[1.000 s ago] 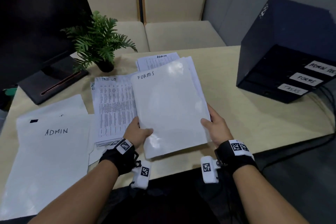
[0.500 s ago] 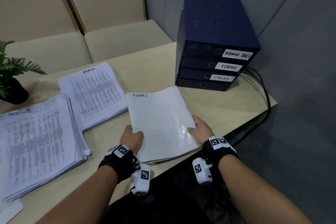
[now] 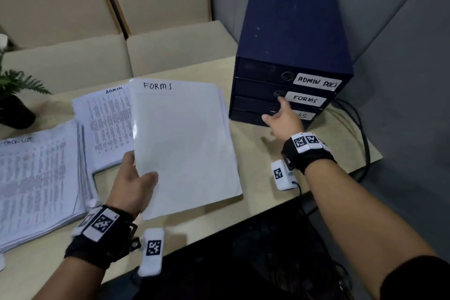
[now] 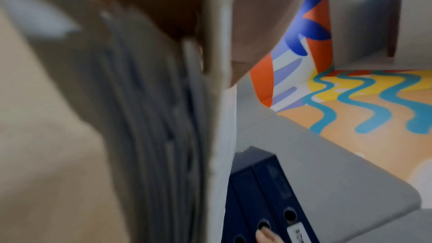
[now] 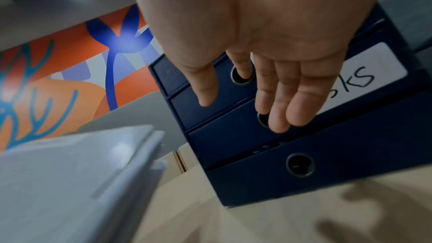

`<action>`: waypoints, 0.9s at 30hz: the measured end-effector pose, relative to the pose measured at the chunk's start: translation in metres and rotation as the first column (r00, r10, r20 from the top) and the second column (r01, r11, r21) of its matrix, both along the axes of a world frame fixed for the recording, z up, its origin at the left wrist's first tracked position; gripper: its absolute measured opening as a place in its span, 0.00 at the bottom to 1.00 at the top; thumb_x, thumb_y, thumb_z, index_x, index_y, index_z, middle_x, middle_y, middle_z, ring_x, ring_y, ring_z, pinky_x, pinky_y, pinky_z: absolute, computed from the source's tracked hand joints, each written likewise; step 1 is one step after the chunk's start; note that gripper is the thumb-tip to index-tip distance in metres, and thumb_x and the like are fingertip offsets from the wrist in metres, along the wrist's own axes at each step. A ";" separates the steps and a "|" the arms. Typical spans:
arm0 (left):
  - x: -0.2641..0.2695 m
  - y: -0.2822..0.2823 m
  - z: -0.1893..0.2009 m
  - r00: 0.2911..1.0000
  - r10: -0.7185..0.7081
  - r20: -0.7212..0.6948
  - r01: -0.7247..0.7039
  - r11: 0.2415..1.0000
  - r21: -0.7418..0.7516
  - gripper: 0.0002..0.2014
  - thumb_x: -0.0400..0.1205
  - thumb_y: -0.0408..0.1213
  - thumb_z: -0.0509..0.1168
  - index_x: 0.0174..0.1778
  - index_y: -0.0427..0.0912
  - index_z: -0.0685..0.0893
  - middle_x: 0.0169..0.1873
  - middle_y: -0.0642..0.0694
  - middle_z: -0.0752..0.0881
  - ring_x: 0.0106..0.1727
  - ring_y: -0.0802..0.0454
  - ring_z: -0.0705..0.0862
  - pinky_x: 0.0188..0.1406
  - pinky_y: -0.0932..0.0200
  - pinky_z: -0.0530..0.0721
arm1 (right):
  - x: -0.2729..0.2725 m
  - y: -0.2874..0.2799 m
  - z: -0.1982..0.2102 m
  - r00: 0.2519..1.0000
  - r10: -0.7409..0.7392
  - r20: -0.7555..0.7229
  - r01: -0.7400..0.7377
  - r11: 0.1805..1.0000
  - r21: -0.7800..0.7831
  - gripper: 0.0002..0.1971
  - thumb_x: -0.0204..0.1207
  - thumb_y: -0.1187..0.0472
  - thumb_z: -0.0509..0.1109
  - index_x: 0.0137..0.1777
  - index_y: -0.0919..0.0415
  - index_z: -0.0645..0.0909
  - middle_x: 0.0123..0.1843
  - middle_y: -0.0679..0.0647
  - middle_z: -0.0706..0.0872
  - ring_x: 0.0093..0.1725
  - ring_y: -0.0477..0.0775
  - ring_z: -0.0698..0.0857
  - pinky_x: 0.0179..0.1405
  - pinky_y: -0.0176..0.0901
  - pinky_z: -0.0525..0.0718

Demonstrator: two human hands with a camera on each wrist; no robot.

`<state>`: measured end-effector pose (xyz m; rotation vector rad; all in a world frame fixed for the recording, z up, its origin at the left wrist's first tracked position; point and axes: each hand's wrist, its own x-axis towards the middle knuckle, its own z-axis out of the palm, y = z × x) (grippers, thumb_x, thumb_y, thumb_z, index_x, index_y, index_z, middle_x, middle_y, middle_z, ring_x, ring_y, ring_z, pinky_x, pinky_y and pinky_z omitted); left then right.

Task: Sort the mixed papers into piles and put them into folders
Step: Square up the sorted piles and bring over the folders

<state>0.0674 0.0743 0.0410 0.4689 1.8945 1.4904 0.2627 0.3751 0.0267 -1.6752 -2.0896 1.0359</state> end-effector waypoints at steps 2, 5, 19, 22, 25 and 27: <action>-0.005 -0.004 0.008 0.999 0.032 -0.025 -0.031 0.999 0.034 0.20 0.70 0.25 0.65 0.55 0.44 0.72 0.44 0.45 0.85 0.41 0.47 0.84 0.42 0.53 0.82 | -0.005 0.011 -0.001 0.999 0.007 0.046 -0.007 1.000 0.013 0.39 0.76 0.48 0.71 0.83 0.47 0.57 0.59 0.57 0.86 0.62 0.61 0.82 0.65 0.50 0.79; -0.011 -0.006 0.014 0.995 0.093 -0.029 -0.091 0.993 0.075 0.19 0.74 0.20 0.63 0.54 0.47 0.74 0.44 0.44 0.87 0.41 0.46 0.86 0.41 0.52 0.83 | -0.011 0.017 -0.002 0.995 0.005 0.100 -0.006 1.000 0.017 0.38 0.76 0.48 0.70 0.83 0.48 0.57 0.66 0.60 0.84 0.67 0.64 0.80 0.64 0.49 0.77; -0.039 -0.027 0.031 0.987 0.144 -0.067 -0.128 0.973 0.194 0.22 0.78 0.14 0.56 0.48 0.50 0.72 0.43 0.49 0.84 0.35 0.61 0.86 0.36 0.63 0.85 | 0.015 -0.086 -0.009 0.988 -0.143 -0.061 0.141 0.989 -0.046 0.27 0.79 0.56 0.68 0.76 0.42 0.65 0.42 0.49 0.83 0.47 0.60 0.86 0.54 0.58 0.87; -0.050 -0.042 0.035 0.991 0.125 -0.047 -0.112 0.969 0.218 0.22 0.78 0.13 0.56 0.48 0.50 0.72 0.44 0.48 0.83 0.42 0.53 0.84 0.43 0.58 0.86 | 0.022 -0.117 -0.009 0.984 -0.168 -0.064 0.166 0.986 -0.031 0.24 0.80 0.57 0.68 0.75 0.45 0.67 0.41 0.45 0.79 0.46 0.60 0.86 0.52 0.52 0.86; -0.056 -0.056 0.038 0.995 0.102 -0.024 -0.093 0.966 0.240 0.22 0.78 0.13 0.55 0.49 0.49 0.73 0.45 0.48 0.84 0.42 0.53 0.85 0.41 0.62 0.87 | 0.028 -0.147 -0.011 0.978 -0.202 -0.049 0.202 0.979 -0.006 0.23 0.80 0.56 0.67 0.74 0.46 0.68 0.42 0.46 0.79 0.46 0.60 0.86 0.51 0.51 0.85; -0.058 -0.067 0.039 0.996 0.079 -0.034 -0.068 0.968 0.241 0.22 0.78 0.14 0.55 0.49 0.50 0.73 0.45 0.49 0.84 0.42 0.55 0.85 0.40 0.63 0.86 | 0.030 -0.164 -0.017 0.975 -0.220 -0.041 0.221 0.975 0.003 0.22 0.79 0.56 0.67 0.73 0.47 0.69 0.43 0.49 0.81 0.45 0.60 0.86 0.49 0.51 0.86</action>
